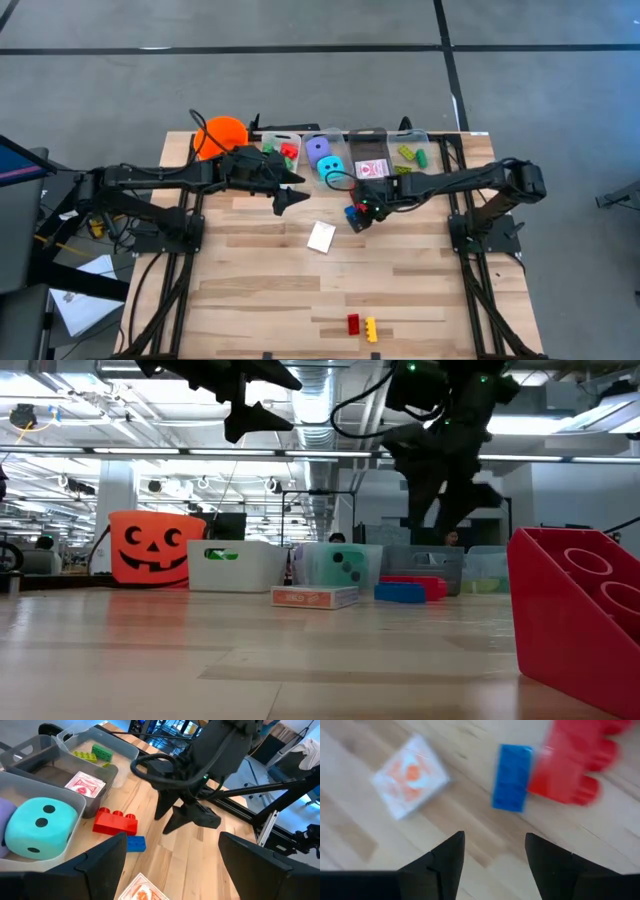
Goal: Pick & Place Toys
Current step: Put the blue game piece into the right transparent bin
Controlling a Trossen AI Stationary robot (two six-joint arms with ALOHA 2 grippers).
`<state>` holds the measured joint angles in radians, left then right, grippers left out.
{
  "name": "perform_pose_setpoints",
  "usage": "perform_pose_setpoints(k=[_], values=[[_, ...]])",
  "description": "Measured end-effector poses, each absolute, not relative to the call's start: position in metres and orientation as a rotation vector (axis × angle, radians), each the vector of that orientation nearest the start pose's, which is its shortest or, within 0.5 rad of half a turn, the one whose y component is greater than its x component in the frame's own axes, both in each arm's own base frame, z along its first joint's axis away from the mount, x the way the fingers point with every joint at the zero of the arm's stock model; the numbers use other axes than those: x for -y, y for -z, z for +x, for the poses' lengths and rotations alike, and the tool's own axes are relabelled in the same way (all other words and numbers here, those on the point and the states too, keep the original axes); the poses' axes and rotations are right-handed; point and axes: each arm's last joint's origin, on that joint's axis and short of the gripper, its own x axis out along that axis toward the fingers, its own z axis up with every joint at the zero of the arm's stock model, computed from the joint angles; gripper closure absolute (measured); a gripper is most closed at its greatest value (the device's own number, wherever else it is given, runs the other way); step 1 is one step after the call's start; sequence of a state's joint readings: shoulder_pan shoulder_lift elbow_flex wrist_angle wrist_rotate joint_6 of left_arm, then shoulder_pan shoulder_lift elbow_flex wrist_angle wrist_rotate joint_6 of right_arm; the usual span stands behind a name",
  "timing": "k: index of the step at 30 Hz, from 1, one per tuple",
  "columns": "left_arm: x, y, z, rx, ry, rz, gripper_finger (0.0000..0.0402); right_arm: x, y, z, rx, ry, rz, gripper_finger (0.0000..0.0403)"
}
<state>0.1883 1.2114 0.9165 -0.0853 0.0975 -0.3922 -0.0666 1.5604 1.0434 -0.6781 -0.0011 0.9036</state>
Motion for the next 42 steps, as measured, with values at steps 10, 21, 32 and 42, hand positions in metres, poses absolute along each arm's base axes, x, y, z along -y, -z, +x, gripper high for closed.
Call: perform_pose_setpoints(k=[10, 21, 32, 42], values=[[-0.047, -0.301, 0.264, -0.353, -0.167, -0.467, 0.0095, 0.033, -0.184, 0.303, -1.120, 0.582, 0.813, 0.0125], [-0.047, -0.301, 0.264, -0.352, -0.168, -0.484, 0.0094, 0.031, -0.140, 0.321, -1.263, 0.553, 0.842, 0.0014], [-0.047, -0.301, 0.264, -0.354, -0.168, -0.476, 0.0094, 0.034, -0.141, 0.322, -1.213, 0.623, 0.843, 0.0025], [-0.047, -0.301, 0.264, -0.355, -0.168, -0.476, 0.0094, 0.038, -0.142, 0.330, -1.118, 0.601, 0.825, 0.0025]])
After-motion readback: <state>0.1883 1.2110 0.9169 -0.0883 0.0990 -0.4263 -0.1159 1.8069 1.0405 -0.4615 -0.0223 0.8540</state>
